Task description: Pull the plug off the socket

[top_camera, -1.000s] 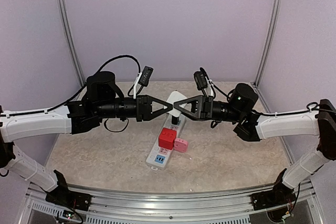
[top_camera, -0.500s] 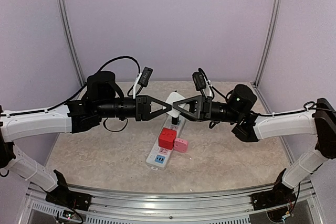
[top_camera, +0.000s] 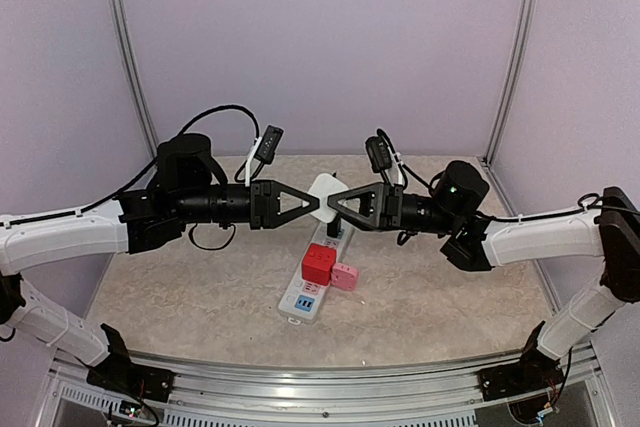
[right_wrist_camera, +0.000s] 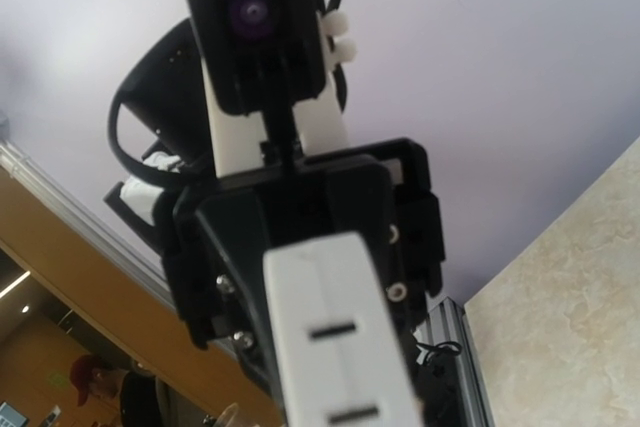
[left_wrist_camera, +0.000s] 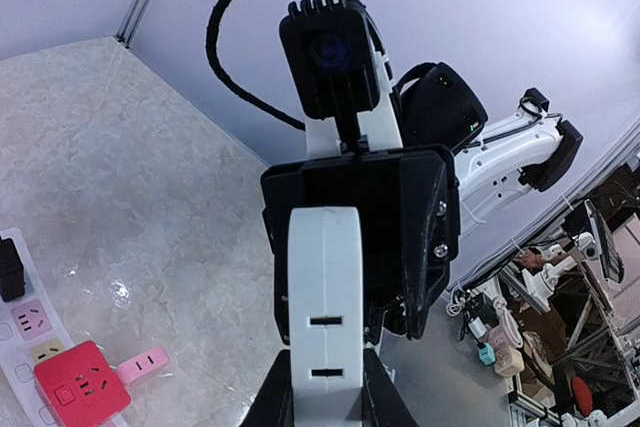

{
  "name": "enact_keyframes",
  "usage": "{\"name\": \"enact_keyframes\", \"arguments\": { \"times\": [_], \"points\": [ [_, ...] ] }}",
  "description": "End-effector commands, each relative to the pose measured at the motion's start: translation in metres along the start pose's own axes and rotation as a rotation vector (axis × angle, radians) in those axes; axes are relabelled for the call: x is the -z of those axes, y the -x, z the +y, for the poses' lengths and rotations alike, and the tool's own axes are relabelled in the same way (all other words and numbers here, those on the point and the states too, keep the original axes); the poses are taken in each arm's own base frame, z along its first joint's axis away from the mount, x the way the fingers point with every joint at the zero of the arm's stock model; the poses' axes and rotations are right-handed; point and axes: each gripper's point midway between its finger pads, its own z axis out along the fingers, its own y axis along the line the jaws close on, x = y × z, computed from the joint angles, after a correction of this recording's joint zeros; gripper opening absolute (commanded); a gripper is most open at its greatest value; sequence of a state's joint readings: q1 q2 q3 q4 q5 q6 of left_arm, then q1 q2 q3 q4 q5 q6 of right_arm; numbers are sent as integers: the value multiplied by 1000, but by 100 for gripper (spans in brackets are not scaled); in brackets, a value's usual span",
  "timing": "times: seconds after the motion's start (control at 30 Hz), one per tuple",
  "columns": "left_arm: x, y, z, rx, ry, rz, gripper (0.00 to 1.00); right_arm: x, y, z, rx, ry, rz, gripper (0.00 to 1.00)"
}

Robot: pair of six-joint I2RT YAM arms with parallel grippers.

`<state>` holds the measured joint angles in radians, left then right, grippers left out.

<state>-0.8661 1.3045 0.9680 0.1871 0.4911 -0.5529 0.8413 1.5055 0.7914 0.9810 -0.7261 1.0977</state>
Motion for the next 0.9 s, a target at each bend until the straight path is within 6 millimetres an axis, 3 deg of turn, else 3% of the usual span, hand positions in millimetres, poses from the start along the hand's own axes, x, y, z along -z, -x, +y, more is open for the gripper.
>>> {"name": "enact_keyframes", "arguments": {
  "times": [0.0, 0.33, 0.63, 0.73, 0.87],
  "points": [
    [9, -6, 47, 34, 170, 0, 0, -6, 5, 41, 84, 150, 20, 39],
    [-5, -23, 54, 87, 131, 53, 0, -6, 8, 49, 80, 196, 17, 31],
    [-6, -27, 58, 101, 131, 67, 0, -5, 6, 49, 78, 196, 17, 8],
    [-4, -27, 58, 98, 125, 71, 10, -5, 6, 49, 79, 196, 17, 0],
    [-2, -26, 54, 92, 112, 67, 29, -5, 6, 49, 76, 192, 19, 0]
  ]
}}
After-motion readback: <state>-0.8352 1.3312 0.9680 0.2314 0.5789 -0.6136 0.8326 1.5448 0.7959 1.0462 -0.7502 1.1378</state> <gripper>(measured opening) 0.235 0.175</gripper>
